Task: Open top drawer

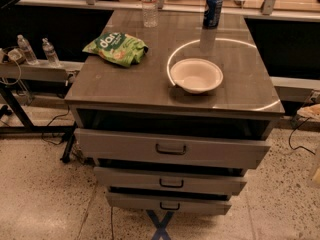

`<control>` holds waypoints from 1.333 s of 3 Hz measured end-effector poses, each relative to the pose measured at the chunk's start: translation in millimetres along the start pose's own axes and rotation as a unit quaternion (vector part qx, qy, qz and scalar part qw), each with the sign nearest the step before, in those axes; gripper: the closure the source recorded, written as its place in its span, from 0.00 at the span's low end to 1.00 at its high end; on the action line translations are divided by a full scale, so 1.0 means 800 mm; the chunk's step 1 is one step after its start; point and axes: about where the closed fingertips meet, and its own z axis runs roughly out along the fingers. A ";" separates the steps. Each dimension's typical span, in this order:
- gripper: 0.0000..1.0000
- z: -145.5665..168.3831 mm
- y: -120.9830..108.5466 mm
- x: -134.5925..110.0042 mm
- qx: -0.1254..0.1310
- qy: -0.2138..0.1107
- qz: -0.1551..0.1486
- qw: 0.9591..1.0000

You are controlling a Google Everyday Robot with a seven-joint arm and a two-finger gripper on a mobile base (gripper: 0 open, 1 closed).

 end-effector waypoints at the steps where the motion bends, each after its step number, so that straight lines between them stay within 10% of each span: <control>1: 0.00 0.010 0.030 -0.004 -0.024 -0.016 -0.008 1.000; 4: 0.00 0.065 0.110 -0.085 -0.032 -0.093 -0.080 0.992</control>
Offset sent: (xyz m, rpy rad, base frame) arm -0.0878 0.0588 -0.0271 0.1509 0.0582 0.0799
